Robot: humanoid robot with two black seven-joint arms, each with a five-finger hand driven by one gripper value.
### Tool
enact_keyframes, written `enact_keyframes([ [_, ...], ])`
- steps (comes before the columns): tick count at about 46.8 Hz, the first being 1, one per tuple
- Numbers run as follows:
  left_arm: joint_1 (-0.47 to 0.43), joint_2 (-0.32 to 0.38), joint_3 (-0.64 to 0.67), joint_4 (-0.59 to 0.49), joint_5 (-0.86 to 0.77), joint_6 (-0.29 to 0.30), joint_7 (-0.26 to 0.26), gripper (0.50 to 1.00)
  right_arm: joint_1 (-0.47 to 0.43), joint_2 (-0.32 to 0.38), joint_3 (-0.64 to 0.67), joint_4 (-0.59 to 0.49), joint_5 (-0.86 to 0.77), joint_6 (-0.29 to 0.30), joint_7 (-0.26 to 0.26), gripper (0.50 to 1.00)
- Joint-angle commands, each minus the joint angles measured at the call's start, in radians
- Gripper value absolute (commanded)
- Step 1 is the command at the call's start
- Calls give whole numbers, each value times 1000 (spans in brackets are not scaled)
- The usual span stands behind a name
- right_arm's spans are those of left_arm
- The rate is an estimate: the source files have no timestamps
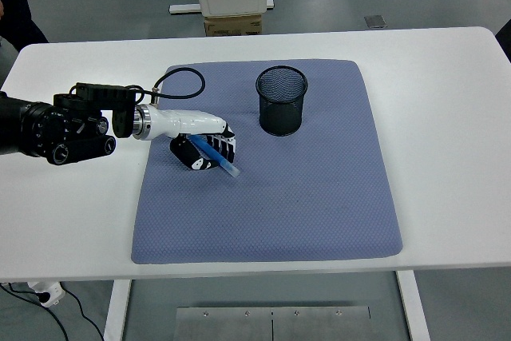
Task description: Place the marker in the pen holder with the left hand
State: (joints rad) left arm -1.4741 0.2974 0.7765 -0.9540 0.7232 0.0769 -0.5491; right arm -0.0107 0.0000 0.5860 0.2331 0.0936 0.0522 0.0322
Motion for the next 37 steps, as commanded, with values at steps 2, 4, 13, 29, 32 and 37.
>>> enact_keyframes([
  [2, -5, 3, -16, 0, -2, -9, 0, 508, 0, 0, 0, 0, 0, 0, 0, 1000],
  [4, -6, 5, -26, 0, -4, -14, 0, 500, 0, 0, 0, 0, 0, 0, 0, 1000],
  [13, -15, 9, -39, 0, -37, -17, 0, 500, 0, 0, 0, 0, 0, 0, 0, 1000],
  [29, -54, 34, -83, 0, -82, -61, -5, 500, 0, 0, 0, 0, 0, 0, 0, 1000],
  [32, -66, 35, -106, -2, -94, -78, -6, 500, 0, 0, 0, 0, 0, 0, 0, 1000],
  [37, -86, 40, -128, -2, -96, -106, -6, 500, 0, 0, 0, 0, 0, 0, 0, 1000],
])
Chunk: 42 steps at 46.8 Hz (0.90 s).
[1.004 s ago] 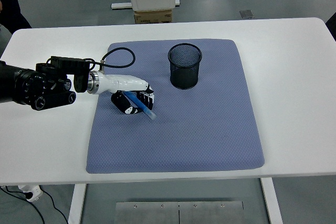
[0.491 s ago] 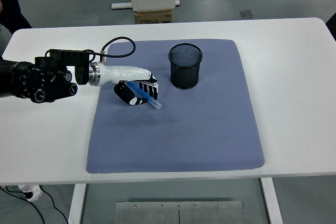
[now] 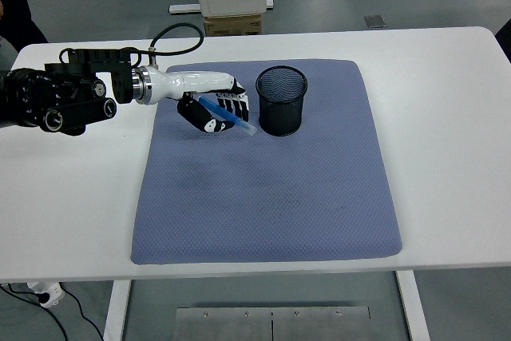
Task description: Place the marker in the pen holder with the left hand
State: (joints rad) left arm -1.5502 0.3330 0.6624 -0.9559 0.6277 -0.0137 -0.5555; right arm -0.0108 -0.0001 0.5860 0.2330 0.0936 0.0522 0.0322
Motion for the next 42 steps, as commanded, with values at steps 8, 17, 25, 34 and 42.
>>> enact_keyframes([
  [8, -25, 35, -52, 0, -2, -48, 0, 500, 0, 0, 0, 0, 0, 0, 0, 1000],
  [17, -30, 37, -125, -1, -37, -92, 0, 500, 0, 0, 0, 0, 0, 0, 0, 1000],
  [25, -28, 37, -191, 0, -71, -100, 3, 500, 0, 0, 0, 0, 0, 0, 0, 1000],
  [34, -22, 29, -244, 0, -120, -101, 2, 500, 0, 0, 0, 0, 0, 0, 0, 1000],
  [42, -4, 17, -282, 0, -169, -100, 2, 500, 0, 0, 0, 0, 0, 0, 0, 1000],
])
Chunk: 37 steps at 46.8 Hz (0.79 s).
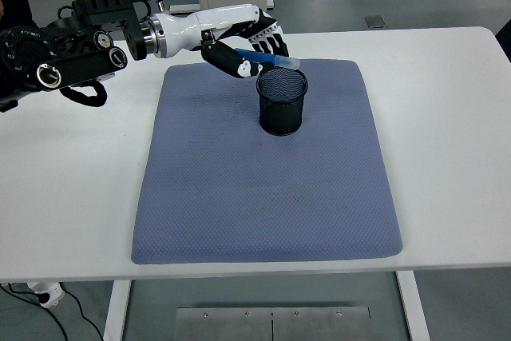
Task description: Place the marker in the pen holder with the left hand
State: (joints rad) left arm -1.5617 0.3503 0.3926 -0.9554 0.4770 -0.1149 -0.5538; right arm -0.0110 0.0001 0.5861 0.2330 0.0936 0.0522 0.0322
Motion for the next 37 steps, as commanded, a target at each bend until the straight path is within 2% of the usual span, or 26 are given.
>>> enact_keyframes([
  [1, 9, -2, -14, 0, -24, 1, 0, 500, 0, 0, 0, 0, 0, 0, 0, 1000],
  [19, 78, -27, -89, 3, -107, 3, -2, 500, 0, 0, 0, 0, 0, 0, 0, 1000],
  [37, 189, -68, -170, 89, -147, 1, -9, 500, 0, 0, 0, 0, 0, 0, 0, 1000],
])
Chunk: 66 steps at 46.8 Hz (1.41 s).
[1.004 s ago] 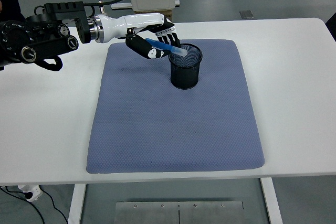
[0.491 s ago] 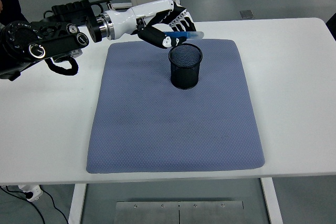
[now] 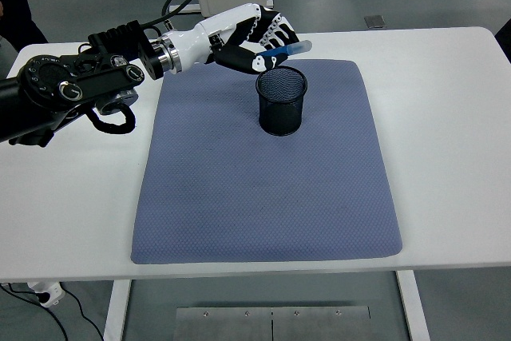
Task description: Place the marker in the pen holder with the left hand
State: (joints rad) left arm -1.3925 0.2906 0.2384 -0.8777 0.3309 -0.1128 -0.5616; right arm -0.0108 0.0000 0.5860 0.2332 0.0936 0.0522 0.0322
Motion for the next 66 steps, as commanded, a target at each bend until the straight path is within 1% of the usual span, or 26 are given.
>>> enact_keyframes([
  [1, 27, -10, -22, 16, -3, -1, -1, 500, 0, 0, 0, 0, 0, 0, 0, 1000],
  [7, 64, -18, -67, 32, -39, 1, -1, 500, 0, 0, 0, 0, 0, 0, 0, 1000],
  [15, 109, -62, -100, 78, -78, 1, -3, 500, 0, 0, 0, 0, 0, 0, 0, 1000],
  [19, 127, -70, -123, 82, -98, 1, -3, 500, 0, 0, 0, 0, 0, 0, 0, 1000],
  [33, 167, -106, -165, 82, -177, 2, -3, 500, 0, 0, 0, 0, 0, 0, 0, 1000],
  [43, 184, -123, -211, 88, -196, 5, -3, 500, 0, 0, 0, 0, 0, 0, 0, 1000],
  [60, 231, -166, -229, 109, -223, 10, -3, 500, 0, 0, 0, 0, 0, 0, 0, 1000],
  [63, 236, -169, -237, 109, -223, 12, -3, 534, 0, 0, 0, 0, 0, 0, 0, 1000],
  [66, 236, -172, -245, 111, -223, 12, -1, 581, 0, 0, 0, 0, 0, 0, 0, 1000],
])
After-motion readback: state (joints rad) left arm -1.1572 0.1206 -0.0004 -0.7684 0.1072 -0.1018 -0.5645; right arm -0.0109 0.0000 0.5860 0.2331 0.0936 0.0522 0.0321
